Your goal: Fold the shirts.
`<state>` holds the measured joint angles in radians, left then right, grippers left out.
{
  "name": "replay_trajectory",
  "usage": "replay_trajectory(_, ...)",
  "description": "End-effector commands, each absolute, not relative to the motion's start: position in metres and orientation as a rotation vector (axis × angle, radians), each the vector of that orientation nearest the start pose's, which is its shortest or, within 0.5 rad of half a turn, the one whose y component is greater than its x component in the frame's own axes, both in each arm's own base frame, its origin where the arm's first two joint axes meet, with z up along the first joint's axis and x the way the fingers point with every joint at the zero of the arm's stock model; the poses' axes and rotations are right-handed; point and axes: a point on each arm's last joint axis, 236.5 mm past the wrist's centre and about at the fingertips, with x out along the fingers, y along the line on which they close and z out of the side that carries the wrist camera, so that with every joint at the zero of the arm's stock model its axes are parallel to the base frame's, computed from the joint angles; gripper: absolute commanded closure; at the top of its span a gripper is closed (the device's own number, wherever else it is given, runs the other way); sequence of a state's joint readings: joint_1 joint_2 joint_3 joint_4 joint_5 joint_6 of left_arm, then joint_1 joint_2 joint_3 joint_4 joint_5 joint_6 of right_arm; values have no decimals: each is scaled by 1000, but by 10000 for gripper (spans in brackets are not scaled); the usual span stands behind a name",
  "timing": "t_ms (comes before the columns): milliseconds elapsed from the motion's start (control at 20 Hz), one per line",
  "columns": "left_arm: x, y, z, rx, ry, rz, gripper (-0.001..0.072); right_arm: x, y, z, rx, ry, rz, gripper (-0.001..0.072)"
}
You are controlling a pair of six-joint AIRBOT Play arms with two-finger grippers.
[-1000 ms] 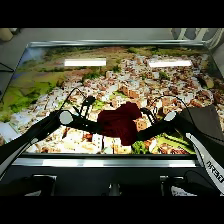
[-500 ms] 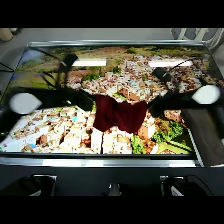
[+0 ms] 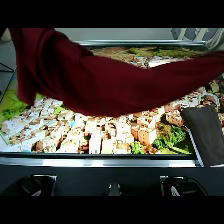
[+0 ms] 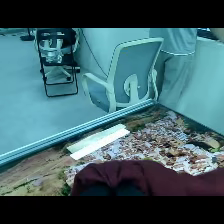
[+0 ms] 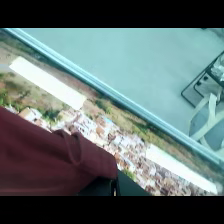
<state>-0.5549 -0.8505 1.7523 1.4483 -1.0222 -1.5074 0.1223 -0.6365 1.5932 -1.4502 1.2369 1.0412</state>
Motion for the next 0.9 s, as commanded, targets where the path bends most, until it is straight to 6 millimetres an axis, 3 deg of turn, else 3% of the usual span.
replay_trajectory(0,267,-180,438,77,194,-607,684,232,49,351,-497,472,332,697)
replay_trajectory(100,287,-175,399,155,328,-546,683,234,49,289,-502,746,401,697)
replay_trajectory(250,326,-185,304,258,585,-499,684,251,50,188,-492,1031,469,697)
replay_trajectory(450,383,-238,146,279,826,-541,684,283,53,58,-425,1121,443,696)
replay_trajectory(600,383,-281,39,95,1115,-562,678,269,59,1,-337,1255,448,696)
replay_trajectory(650,378,-289,17,56,1194,-569,626,267,61,-5,-325,1278,458,696)
replay_trajectory(700,371,-291,2,50,1262,-571,452,267,62,-7,-322,1285,460,696)
replay_trajectory(750,366,-284,-5,67,1317,-563,227,268,61,-7,-328,1282,458,696)
replay_trajectory(800,360,-267,-6,107,1371,-539,71,267,59,-7,-344,1283,461,695)
replay_trajectory(850,356,-247,-2,160,1404,-528,78,266,56,-8,-356,1289,457,695)
